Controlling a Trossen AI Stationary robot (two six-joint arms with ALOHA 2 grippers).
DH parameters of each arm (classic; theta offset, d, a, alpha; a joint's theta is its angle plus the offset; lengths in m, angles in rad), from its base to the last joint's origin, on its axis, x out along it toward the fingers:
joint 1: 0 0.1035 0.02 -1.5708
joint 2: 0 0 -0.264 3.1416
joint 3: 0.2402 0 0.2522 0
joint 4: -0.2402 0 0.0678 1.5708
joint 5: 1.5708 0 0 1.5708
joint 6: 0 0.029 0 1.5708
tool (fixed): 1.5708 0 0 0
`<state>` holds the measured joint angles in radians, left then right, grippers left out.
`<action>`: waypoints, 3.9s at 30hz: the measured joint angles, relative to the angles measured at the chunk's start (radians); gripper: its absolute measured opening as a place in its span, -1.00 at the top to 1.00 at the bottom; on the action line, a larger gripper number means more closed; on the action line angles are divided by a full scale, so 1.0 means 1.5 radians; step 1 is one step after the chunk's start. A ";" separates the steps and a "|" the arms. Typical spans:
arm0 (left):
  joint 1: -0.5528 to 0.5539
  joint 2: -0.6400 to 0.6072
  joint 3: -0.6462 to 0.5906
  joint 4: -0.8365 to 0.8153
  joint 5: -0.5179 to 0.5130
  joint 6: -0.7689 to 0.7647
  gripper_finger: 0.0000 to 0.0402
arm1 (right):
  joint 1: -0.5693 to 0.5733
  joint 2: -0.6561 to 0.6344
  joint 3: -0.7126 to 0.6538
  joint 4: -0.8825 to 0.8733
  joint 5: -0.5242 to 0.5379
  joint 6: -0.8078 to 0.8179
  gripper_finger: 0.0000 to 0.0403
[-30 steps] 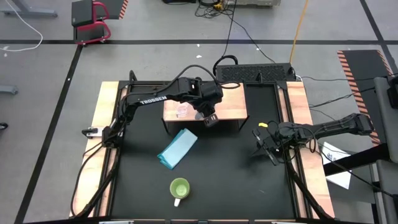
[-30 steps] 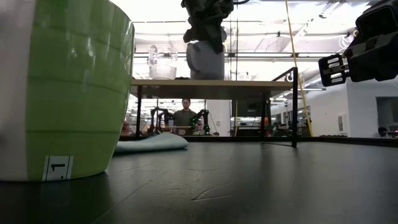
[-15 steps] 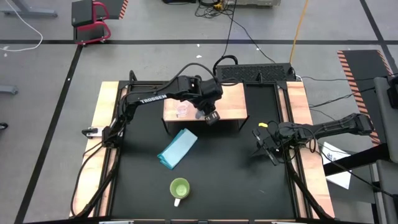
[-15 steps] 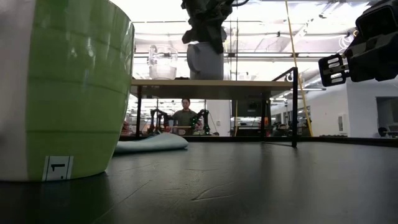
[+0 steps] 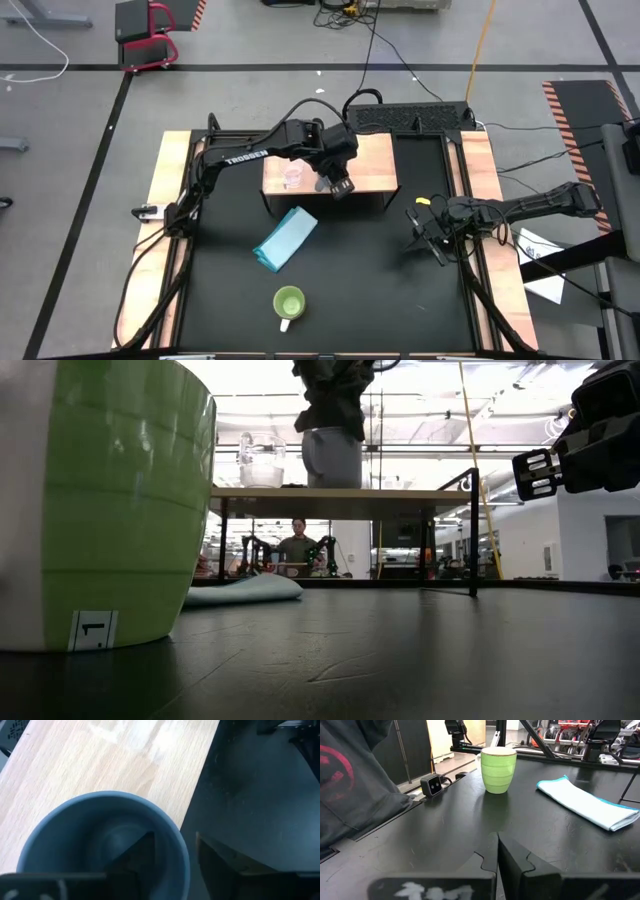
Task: Stack small to large cups/mugs on shelf
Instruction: Put the green mug on the shelf
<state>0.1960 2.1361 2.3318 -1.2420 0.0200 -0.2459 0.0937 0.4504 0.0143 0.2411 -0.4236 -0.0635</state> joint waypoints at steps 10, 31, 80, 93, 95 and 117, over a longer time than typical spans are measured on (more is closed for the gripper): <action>0.008 -0.033 0.001 0.015 0.004 0.001 0.04 | 0.000 0.003 0.000 -0.006 -0.001 0.000 1.00; -0.055 -0.206 0.001 -0.083 -0.127 0.130 0.94 | 0.001 0.008 0.000 -0.003 -0.001 0.001 1.00; -0.110 -0.885 -1.123 0.797 -0.038 0.166 1.00 | 0.078 0.007 0.000 0.066 0.008 0.012 1.00; -0.097 -1.008 -1.321 1.007 -0.023 0.185 1.00 | 0.078 0.007 0.000 0.071 0.041 -0.023 1.00; -0.097 -1.029 -1.367 1.056 -0.007 0.185 1.00 | 0.078 0.007 0.000 0.071 0.041 -0.026 1.00; -0.097 -1.053 -1.522 1.225 0.079 0.229 1.00 | 0.078 0.008 0.000 0.075 0.041 -0.070 1.00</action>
<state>0.0502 0.5560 0.0490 0.5956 0.1392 0.0971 0.2100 0.4618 0.0147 0.3538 -0.3614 -0.1692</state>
